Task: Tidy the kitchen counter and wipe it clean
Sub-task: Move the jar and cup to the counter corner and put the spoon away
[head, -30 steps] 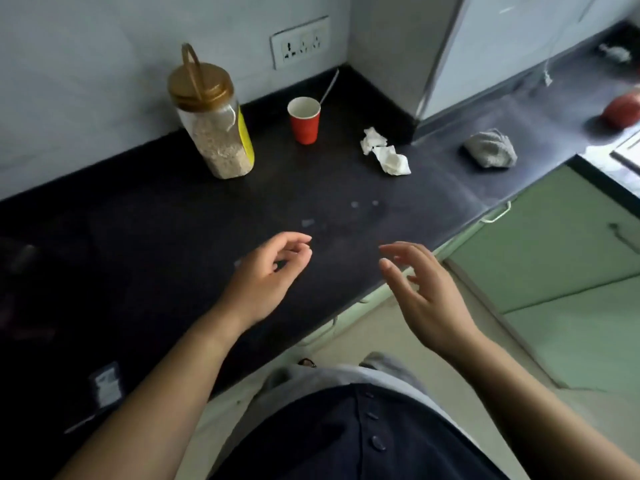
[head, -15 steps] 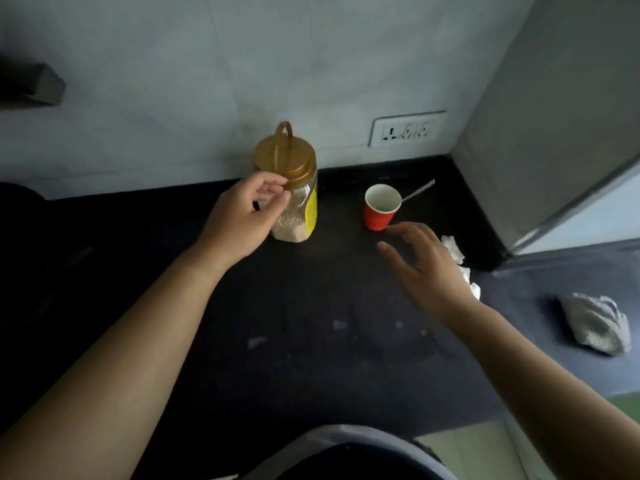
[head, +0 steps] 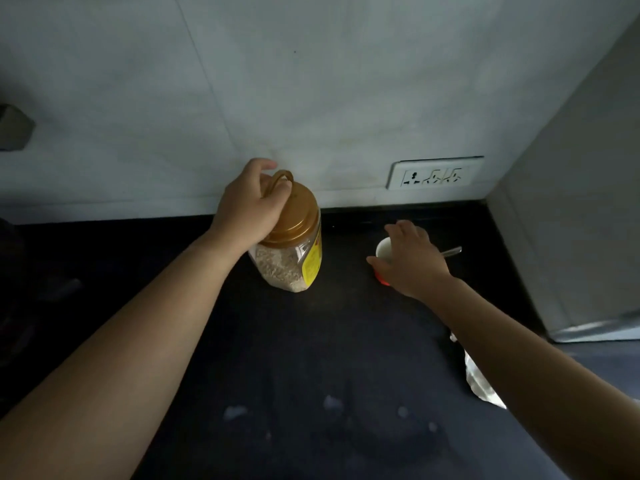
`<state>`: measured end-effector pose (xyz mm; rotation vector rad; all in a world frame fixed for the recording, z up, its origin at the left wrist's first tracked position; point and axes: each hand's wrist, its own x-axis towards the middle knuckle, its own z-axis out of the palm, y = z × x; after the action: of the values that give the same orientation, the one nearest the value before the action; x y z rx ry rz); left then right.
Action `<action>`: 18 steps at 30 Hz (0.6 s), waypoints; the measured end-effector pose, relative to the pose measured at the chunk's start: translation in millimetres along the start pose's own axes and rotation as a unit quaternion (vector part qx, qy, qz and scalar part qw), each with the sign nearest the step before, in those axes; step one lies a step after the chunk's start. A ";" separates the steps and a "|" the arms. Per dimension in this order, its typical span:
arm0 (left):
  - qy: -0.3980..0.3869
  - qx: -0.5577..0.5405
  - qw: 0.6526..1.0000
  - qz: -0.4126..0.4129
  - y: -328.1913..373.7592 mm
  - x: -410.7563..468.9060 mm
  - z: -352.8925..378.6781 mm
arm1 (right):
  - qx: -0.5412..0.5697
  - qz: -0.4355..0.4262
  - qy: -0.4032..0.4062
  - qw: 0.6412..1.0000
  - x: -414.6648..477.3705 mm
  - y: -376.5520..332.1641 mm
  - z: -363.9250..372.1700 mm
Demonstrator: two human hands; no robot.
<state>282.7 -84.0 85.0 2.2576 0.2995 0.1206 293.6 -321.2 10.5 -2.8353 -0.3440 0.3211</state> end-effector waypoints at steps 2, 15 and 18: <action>-0.008 0.007 1.000 -0.004 -2.6 6.0 6.9 | -0.028 0.008 -0.004 1.000 7.9 1.6 3.1; 0.016 -0.025 0.999 0.019 -1.3 4.1 13.2 | -0.044 0.000 -0.065 0.997 12.5 16.5 13.7; 0.008 -0.019 0.999 0.026 -0.2 2.5 13.0 | -0.024 0.008 -0.068 0.997 7.9 14.1 14.3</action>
<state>287.5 -92.8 76.4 2.2291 0.2445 0.1714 300.3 -329.0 -8.4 -2.8706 -0.3618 0.5178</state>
